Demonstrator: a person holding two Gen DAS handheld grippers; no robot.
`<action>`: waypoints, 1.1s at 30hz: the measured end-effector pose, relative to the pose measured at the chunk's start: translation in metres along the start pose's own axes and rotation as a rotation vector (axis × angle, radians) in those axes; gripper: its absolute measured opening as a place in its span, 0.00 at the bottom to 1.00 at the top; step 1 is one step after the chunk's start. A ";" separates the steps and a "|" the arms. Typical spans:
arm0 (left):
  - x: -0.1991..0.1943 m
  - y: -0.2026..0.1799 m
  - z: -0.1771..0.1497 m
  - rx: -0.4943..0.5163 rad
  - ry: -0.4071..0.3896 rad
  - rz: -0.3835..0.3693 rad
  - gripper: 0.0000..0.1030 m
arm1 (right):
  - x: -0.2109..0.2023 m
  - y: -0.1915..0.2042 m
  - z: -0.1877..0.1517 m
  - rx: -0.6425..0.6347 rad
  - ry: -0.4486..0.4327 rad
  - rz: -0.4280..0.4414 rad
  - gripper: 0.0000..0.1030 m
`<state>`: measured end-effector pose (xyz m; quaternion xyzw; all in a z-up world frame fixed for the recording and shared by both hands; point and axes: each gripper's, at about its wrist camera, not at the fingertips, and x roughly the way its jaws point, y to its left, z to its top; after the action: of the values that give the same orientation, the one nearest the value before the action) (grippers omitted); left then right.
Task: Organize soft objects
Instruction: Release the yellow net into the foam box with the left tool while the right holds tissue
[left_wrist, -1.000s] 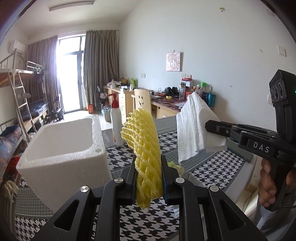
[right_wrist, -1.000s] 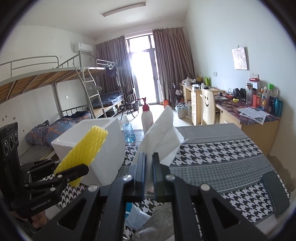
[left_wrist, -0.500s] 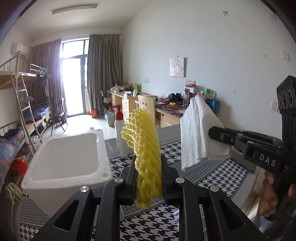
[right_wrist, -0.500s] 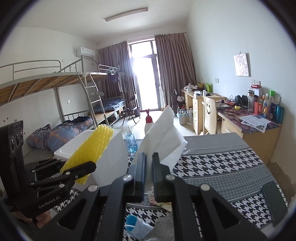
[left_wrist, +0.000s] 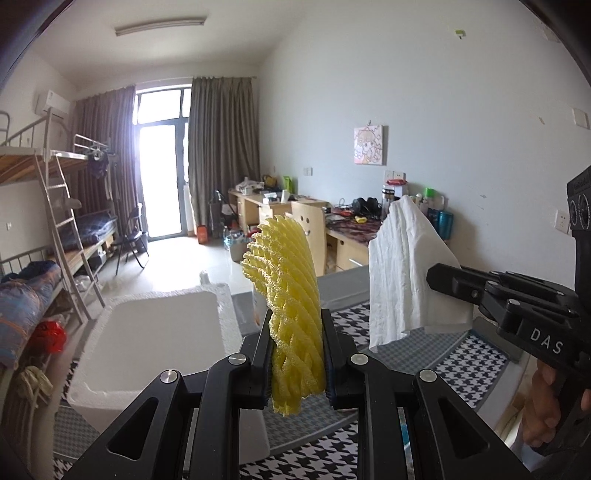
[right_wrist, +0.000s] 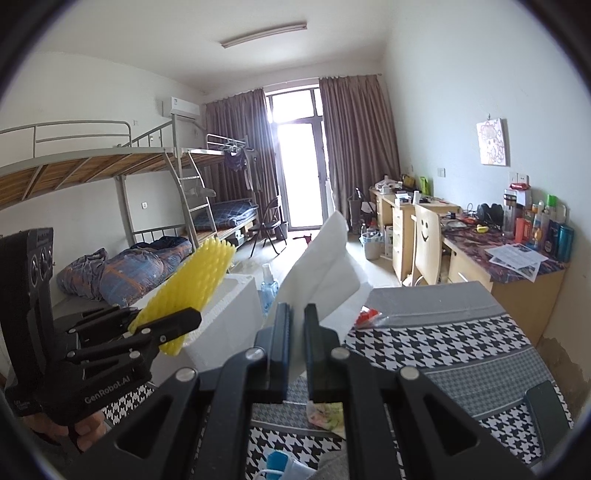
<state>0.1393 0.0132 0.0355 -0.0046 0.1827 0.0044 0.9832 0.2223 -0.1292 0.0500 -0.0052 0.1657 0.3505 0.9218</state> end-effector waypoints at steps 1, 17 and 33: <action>-0.001 0.001 0.002 -0.002 -0.006 0.003 0.22 | 0.001 0.000 0.002 -0.002 -0.001 0.000 0.10; -0.002 0.014 0.015 -0.014 -0.044 0.073 0.22 | 0.013 0.011 0.021 -0.035 -0.020 0.057 0.10; 0.000 0.041 0.017 -0.055 -0.039 0.234 0.22 | 0.036 0.035 0.036 -0.073 -0.005 0.153 0.10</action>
<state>0.1449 0.0540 0.0511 -0.0102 0.1625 0.1241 0.9788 0.2362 -0.0749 0.0768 -0.0255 0.1505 0.4256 0.8920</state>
